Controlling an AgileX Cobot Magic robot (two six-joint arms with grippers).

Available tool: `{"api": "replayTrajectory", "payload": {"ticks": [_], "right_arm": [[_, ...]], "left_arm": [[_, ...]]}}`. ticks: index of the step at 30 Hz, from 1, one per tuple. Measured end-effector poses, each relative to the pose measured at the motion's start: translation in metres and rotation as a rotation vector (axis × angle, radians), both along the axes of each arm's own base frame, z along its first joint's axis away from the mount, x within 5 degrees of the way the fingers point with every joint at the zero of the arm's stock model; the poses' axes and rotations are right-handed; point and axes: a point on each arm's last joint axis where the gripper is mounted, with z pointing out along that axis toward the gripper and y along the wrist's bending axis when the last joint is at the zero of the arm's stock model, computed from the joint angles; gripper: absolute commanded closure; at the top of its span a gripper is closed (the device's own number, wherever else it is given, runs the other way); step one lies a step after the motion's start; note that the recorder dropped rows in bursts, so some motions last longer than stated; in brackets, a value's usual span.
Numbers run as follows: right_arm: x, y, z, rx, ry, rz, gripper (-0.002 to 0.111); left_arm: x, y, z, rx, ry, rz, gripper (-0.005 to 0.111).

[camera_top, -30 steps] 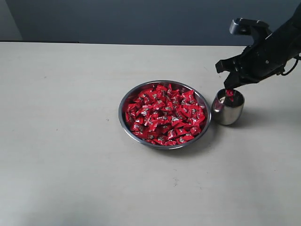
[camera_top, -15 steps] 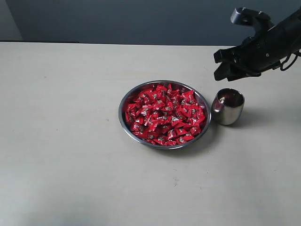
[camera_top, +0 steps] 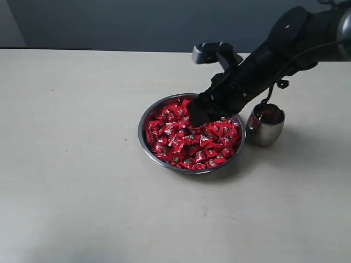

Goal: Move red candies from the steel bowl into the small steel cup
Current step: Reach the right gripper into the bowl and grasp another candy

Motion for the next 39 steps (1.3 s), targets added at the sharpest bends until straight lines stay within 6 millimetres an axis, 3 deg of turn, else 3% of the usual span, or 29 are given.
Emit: {"api": "replayTrajectory", "payload": {"ticks": [4,9,21,24,27,32,39], "right_arm": [[-0.002,0.011,-0.020,-0.096,-0.043,0.036,0.069],[0.002,0.011,-0.035,-0.169,-0.077,0.016,0.069],[0.013,0.018,-0.052,-0.208,-0.030,0.022,0.069],[0.011,0.017,-0.057,-0.223,-0.001,0.036,0.085],[0.010,0.017,-0.058,-0.231,0.019,0.043,0.109],[0.007,0.016,-0.048,-0.223,0.019,0.049,0.107],[0.003,0.011,-0.004,-0.194,-0.077,0.064,0.107]], "left_arm": [[0.000,0.000,0.000,0.000,0.000,0.000,0.106],[0.000,0.000,0.000,0.000,0.000,0.000,0.106],[0.000,0.000,0.000,0.000,0.000,0.000,0.106],[0.000,0.000,0.000,0.000,0.000,0.000,0.106],[0.000,0.000,0.000,0.000,0.000,0.000,0.106],[0.000,0.000,0.000,0.000,0.000,0.000,0.106],[0.000,0.000,0.000,0.000,0.000,0.000,0.106]]}}
